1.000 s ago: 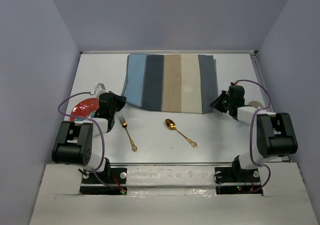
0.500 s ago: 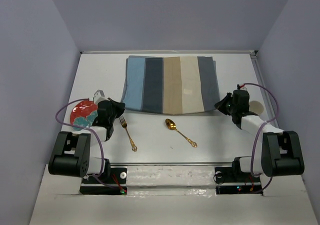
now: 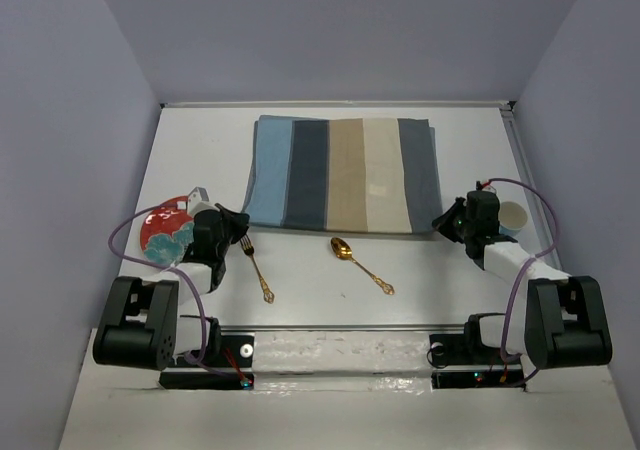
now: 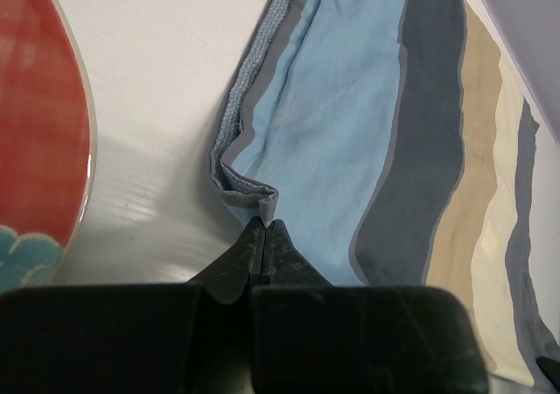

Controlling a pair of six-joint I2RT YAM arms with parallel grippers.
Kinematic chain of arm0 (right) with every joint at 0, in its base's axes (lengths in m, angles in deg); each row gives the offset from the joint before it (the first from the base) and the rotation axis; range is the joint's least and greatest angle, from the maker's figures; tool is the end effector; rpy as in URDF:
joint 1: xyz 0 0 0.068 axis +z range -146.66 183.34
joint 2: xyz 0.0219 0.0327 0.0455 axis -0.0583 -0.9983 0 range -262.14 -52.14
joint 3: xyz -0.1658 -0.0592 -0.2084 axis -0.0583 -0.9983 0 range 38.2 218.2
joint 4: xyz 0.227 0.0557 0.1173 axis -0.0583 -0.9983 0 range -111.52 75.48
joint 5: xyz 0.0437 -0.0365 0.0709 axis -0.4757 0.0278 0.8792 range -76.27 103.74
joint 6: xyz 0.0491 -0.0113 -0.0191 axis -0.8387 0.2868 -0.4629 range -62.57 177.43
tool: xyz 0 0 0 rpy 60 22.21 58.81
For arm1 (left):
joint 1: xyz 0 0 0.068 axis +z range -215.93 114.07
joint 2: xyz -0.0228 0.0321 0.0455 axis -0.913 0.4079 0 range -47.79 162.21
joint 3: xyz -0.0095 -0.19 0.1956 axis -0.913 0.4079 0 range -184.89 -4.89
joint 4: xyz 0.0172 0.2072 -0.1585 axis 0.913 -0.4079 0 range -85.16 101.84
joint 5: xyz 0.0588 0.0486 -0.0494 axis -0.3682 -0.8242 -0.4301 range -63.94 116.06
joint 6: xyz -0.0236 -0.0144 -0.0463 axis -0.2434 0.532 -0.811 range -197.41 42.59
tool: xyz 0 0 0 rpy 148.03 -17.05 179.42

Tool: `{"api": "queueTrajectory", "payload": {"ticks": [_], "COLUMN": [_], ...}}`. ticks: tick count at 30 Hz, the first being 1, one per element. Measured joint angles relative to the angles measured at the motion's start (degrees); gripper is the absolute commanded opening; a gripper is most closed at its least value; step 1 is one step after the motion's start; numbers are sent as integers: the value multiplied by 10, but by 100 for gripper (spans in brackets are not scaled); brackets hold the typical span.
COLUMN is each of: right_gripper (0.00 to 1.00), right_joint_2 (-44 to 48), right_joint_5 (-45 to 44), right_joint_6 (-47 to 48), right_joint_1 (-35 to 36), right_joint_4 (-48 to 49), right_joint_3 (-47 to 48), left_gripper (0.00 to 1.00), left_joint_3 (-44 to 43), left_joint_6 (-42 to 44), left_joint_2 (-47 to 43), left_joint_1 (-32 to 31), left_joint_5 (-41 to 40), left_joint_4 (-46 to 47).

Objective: Set the dinner table for one person

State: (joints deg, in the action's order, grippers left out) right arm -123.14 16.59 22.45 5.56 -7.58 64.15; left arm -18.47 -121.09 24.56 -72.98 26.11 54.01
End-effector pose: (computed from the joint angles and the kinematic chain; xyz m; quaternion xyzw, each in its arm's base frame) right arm 0.2356 0.0110 0.1646 0.2430 0.8655 0.1607 0.4074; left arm 0.2216 -0.0274 0.1554 -0.2516 0.7612 -0.2564 0.5399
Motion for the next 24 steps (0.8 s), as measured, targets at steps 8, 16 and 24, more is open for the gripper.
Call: {"api": "queueTrajectory", "payload": {"ticks": [8,16,24], "right_gripper": [35,49,45], "right_joint_2": [5,37,93], "right_joint_5": [-23,-41,-23], "right_joint_6": [1,8,26], "right_joint_1": [0,0,37], "right_joint_4": [-9,-26,-66], "right_joint_3": [0,3,41], "left_gripper": [53,81,82], "left_joint_3": [24,37,10], "left_joint_6": [8,15,22], "left_joint_2": [-37,-140,-309], "left_joint_1": [0,-5,-29], "left_joint_5": [7,15,12], "left_joint_4": [-1,-34,-130]}}
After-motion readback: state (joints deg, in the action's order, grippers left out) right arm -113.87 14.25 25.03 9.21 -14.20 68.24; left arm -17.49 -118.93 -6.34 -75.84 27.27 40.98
